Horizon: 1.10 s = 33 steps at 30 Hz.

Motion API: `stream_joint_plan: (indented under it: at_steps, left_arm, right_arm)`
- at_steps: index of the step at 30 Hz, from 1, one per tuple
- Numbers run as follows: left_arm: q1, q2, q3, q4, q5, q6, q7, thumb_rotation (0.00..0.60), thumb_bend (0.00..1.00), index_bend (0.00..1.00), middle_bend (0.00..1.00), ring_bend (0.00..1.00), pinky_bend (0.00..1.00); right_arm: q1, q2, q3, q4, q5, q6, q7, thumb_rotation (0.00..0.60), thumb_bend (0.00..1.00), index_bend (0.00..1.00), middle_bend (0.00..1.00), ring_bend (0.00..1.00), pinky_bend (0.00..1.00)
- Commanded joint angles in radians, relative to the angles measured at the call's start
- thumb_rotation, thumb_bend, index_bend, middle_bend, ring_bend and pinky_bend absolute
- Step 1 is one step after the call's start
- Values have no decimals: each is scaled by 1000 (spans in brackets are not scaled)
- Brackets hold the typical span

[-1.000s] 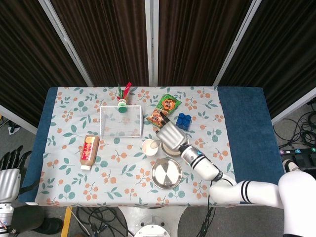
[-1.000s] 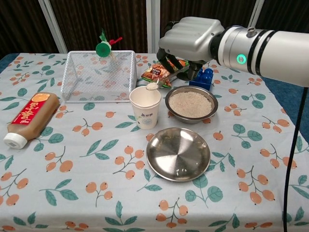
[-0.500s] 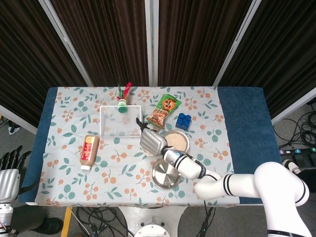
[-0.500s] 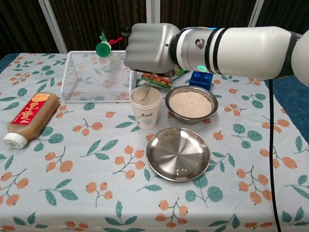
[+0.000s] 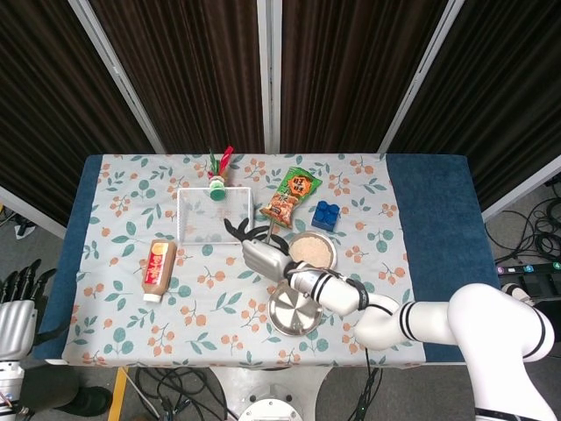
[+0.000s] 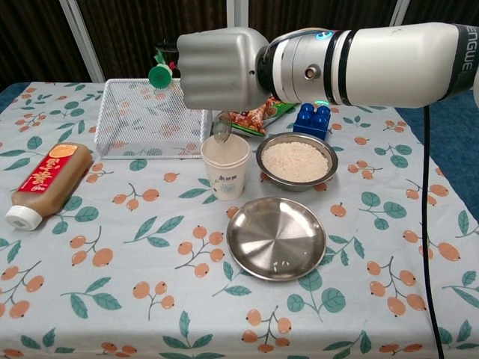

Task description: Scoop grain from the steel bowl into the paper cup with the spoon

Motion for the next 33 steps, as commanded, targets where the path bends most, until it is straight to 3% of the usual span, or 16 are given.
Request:
stream_joint_plan:
  at_steps: [1, 15, 26, 33]
  left_arm:
    - [0, 0, -1, 0, 1, 3, 0, 600, 61, 206, 78, 35, 20]
    - [0, 0, 0, -1, 8, 5, 3, 600, 62, 206, 79, 35, 20]
    - [-10, 0, -8, 0, 15, 6, 7, 600, 61, 206, 79, 35, 20]
    - [-3, 6, -4, -19, 12, 13, 22, 600, 62, 206, 79, 35, 20]
  right_arm:
    - [-3, 7, -4, -11, -1, 8, -18, 600, 327, 586, 545, 263, 0]
    - [-45, -9, -19, -20, -25, 49, -37, 600, 327, 602, 558, 277, 0]
    - [-163, 1, 37, -38, -57, 180, 192, 600, 327, 607, 561, 287, 0]
    - [-131, -28, 4, 33, -126, 94, 124, 600, 327, 607, 561, 288, 0]
